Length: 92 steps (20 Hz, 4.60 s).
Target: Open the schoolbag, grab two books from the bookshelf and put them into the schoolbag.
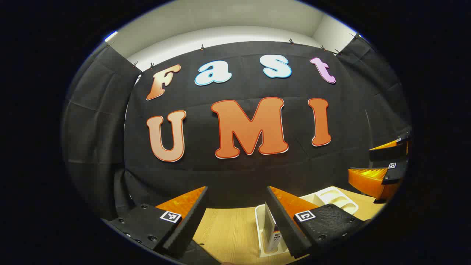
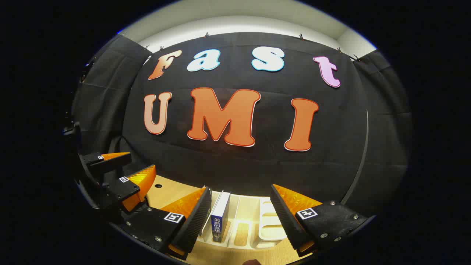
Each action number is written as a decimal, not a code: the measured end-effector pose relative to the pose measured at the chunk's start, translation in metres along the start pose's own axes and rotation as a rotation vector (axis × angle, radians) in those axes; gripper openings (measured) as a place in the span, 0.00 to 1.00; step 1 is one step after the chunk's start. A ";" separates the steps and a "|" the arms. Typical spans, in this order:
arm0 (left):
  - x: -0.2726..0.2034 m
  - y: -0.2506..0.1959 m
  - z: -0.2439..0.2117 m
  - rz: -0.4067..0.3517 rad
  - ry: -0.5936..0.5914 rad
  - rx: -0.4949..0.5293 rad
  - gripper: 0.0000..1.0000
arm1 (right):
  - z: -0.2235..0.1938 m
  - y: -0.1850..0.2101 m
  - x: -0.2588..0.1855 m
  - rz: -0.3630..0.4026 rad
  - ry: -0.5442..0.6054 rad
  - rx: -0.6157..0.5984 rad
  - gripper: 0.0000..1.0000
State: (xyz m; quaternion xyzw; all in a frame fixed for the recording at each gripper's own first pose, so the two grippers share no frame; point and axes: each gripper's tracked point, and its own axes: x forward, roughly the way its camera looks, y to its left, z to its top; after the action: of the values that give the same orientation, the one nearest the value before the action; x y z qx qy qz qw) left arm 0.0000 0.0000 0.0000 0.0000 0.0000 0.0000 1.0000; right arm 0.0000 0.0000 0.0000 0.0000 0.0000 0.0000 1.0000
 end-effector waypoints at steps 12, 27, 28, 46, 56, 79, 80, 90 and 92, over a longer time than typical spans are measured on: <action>-0.016 0.000 -0.010 0.022 0.048 0.025 0.96 | -0.006 0.013 -0.013 0.043 0.013 -0.018 0.95; -0.027 0.002 0.010 0.035 -0.022 0.056 0.96 | -0.003 0.009 -0.011 0.052 0.004 0.013 0.95; -0.026 0.001 0.011 0.035 -0.023 0.057 0.96 | -0.004 0.008 -0.011 0.051 0.006 0.013 0.95; -0.018 0.022 -0.013 0.092 0.054 0.083 0.96 | -0.011 -0.007 -0.006 0.021 0.017 0.025 0.95; -0.052 0.060 -0.070 0.168 0.158 0.305 0.96 | -0.036 -0.025 0.005 0.040 0.060 0.014 0.95; -0.193 0.082 -0.298 0.069 0.643 0.837 0.96 | -0.062 -0.025 0.023 0.127 0.076 -0.023 0.96; -0.196 0.083 -0.306 0.064 0.665 0.846 0.96 | -0.063 -0.026 0.022 0.121 0.078 -0.024 0.95; -0.176 0.111 -0.332 0.133 0.739 0.886 0.96 | -0.064 -0.027 0.021 0.112 0.090 -0.026 0.95; -0.166 0.114 -0.325 0.129 0.722 0.903 0.96 | -0.063 -0.029 0.023 0.101 0.082 -0.034 0.95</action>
State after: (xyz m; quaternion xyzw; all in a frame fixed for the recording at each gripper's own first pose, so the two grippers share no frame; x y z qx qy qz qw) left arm -0.1658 0.1142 -0.3245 0.4263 0.3411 0.0610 0.8356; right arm 0.0229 -0.0292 -0.0627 -0.0170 0.0411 0.0503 0.9977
